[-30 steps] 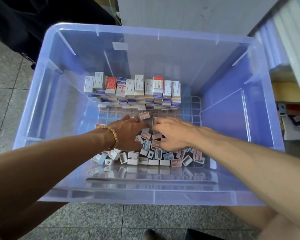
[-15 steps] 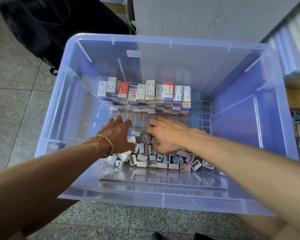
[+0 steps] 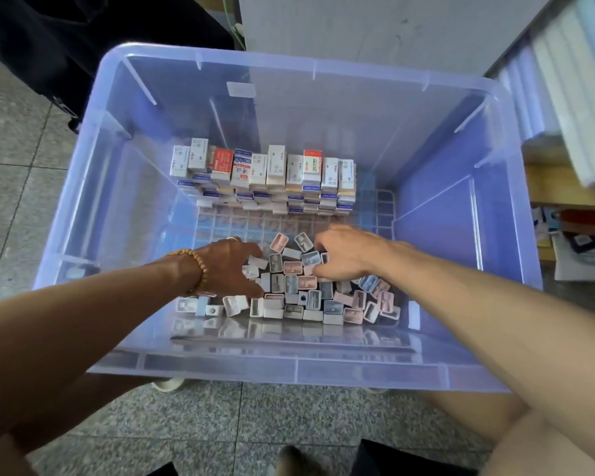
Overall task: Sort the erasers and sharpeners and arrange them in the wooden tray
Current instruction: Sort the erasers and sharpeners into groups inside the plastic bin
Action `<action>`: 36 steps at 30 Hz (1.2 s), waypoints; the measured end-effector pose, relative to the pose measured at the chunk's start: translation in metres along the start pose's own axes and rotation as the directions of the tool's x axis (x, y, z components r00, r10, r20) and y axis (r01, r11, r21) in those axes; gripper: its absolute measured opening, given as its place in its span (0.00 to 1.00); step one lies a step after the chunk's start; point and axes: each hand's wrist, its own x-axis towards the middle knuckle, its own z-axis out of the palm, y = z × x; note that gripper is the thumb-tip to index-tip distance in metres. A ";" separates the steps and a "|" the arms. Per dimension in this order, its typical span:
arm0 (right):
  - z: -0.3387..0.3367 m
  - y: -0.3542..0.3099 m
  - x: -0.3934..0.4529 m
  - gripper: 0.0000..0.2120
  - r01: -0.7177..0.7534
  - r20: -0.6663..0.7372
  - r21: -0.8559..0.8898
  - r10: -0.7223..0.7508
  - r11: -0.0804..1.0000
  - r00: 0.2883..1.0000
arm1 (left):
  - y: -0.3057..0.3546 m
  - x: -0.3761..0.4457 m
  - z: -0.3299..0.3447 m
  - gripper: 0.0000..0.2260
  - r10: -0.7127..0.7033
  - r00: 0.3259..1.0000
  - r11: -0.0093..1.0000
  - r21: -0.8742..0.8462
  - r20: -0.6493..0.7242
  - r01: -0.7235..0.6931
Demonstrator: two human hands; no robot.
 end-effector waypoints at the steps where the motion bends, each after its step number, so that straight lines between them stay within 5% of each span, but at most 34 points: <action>1: -0.003 0.000 -0.002 0.17 0.002 -0.020 0.000 -0.002 1.000 1.000 | 0.001 -0.001 -0.004 0.32 -0.001 1.000 0.999 0.035 -0.010 0.001; 10: -0.051 -0.015 -0.050 0.13 0.063 -0.335 0.101 -0.026 0.993 0.942 | 0.042 -0.064 -0.037 0.20 0.133 0.968 0.990 -0.011 -0.213 -0.139; 16: -0.073 -0.034 -0.085 0.10 0.165 -0.467 0.164 -0.071 0.972 0.882 | 0.062 -0.126 -0.027 0.14 0.117 0.859 0.964 -0.151 -0.498 -0.219; 27: -0.127 -0.034 -0.091 0.05 0.341 -0.512 0.188 -0.205 0.921 0.835 | 0.113 -0.166 -0.010 0.15 -0.187 0.745 0.900 -0.416 -0.641 -0.132; 32: -0.152 -0.042 -0.121 0.04 0.368 -0.406 0.158 -0.280 0.916 0.870 | 0.172 -0.208 -0.011 0.14 -0.437 0.682 0.762 -0.644 -0.587 -0.066; 36: -0.180 -0.064 -0.125 0.07 0.425 -0.357 0.064 -0.377 0.903 0.854 | 0.201 -0.224 -0.001 0.10 -0.666 0.552 0.582 -0.813 -0.503 -0.039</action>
